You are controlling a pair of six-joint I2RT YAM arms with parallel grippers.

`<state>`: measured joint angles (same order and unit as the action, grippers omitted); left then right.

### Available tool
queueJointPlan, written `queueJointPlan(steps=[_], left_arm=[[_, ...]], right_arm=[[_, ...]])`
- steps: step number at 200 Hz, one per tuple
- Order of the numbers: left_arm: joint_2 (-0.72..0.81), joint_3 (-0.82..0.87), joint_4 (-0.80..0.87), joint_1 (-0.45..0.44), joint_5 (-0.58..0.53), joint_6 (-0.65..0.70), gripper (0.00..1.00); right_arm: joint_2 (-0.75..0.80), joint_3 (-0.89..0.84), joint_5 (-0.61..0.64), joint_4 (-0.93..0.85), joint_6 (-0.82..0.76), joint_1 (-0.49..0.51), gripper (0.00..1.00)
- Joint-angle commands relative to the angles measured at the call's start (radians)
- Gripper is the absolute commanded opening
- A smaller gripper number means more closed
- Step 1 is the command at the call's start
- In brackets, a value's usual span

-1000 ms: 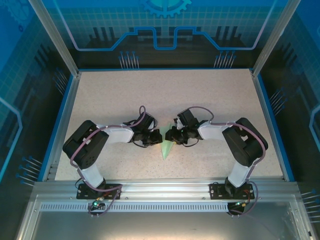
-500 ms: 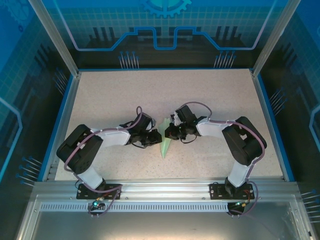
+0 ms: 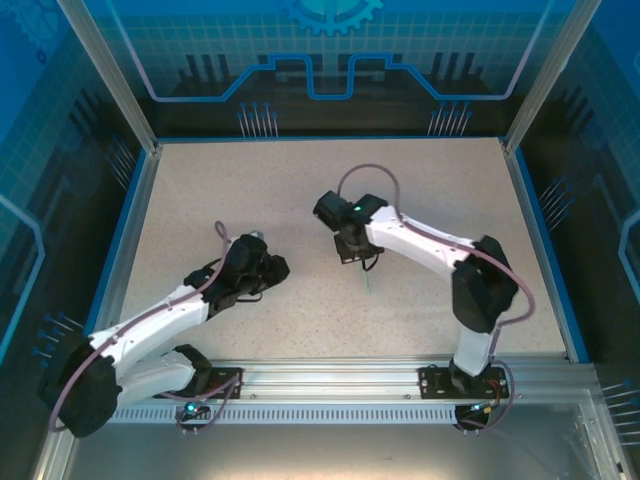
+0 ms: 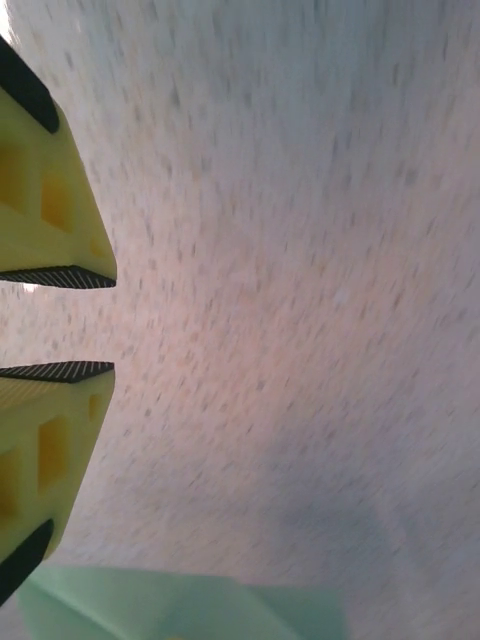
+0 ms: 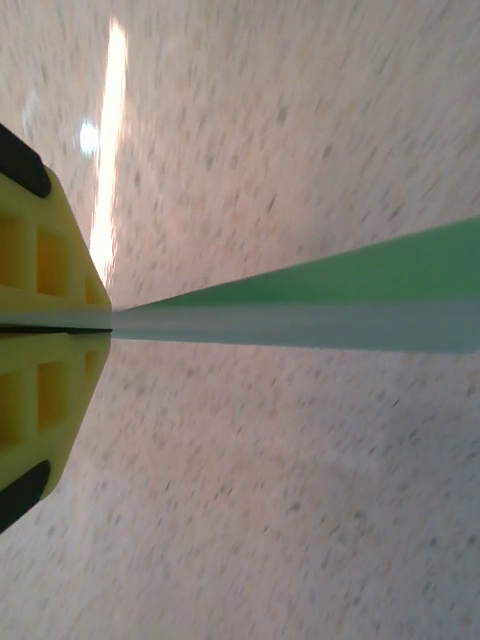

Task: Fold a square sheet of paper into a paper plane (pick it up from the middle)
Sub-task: Turn over the paper at the center of the table.

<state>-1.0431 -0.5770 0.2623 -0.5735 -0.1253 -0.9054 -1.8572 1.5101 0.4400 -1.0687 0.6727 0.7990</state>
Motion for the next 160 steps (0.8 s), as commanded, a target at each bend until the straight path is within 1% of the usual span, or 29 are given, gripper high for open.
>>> queueJointPlan(steps=[1, 22, 35, 41, 57, 73, 83, 94, 117, 132, 143, 158, 160], left_arm=[[0.089, 0.040, 0.146, 0.012, -0.170, -0.073, 0.33], [0.169, 0.057, 0.198, 0.014, -0.217, -0.094, 0.35], [0.210, 0.068, 0.216, 0.014, -0.235, -0.099, 0.36], [0.223, 0.071, 0.223, 0.015, -0.240, -0.099, 0.37], [0.251, 0.079, 0.233, 0.016, -0.242, -0.099, 0.38], [0.260, 0.082, 0.235, 0.017, -0.238, -0.098, 0.39], [0.256, 0.081, 0.229, 0.016, -0.229, -0.090, 0.39], [0.250, 0.080, 0.226, 0.016, -0.221, -0.081, 0.40], [0.232, 0.078, 0.200, 0.016, -0.192, -0.059, 0.40], [0.215, 0.078, 0.162, 0.015, -0.155, -0.035, 0.41], [0.195, 0.080, 0.119, 0.016, -0.105, -0.014, 0.43], [0.152, 0.075, 0.054, 0.015, -0.018, 0.019, 0.43], [0.145, 0.075, 0.041, 0.016, -0.006, 0.023, 0.43]], right_arm=[[-0.150, 0.063, 0.128, -0.222, 0.050, 0.073, 0.10], [-0.268, 0.165, 0.094, -0.237, 0.066, 0.134, 0.13], [-0.336, 0.226, 0.062, -0.246, 0.069, 0.162, 0.14], [-0.360, 0.246, 0.046, -0.244, 0.070, 0.173, 0.17], [-0.398, 0.280, -0.062, -0.187, 0.034, 0.189, 0.20], [-0.392, 0.280, -0.164, -0.120, 0.004, 0.201, 0.32], [-0.358, 0.259, -0.204, -0.078, -0.006, 0.204, 0.43], [-0.298, 0.218, -0.267, -0.012, -0.029, 0.203, 0.47], [-0.129, 0.100, -0.353, 0.114, -0.045, 0.190, 0.65], [-0.020, 0.002, -0.367, 0.178, -0.046, 0.173, 0.64], [0.066, -0.081, -0.372, 0.228, -0.036, 0.152, 0.64], [0.170, -0.217, -0.471, 0.339, -0.037, 0.089, 0.54], [0.180, -0.234, -0.486, 0.353, -0.036, 0.079, 0.52]])
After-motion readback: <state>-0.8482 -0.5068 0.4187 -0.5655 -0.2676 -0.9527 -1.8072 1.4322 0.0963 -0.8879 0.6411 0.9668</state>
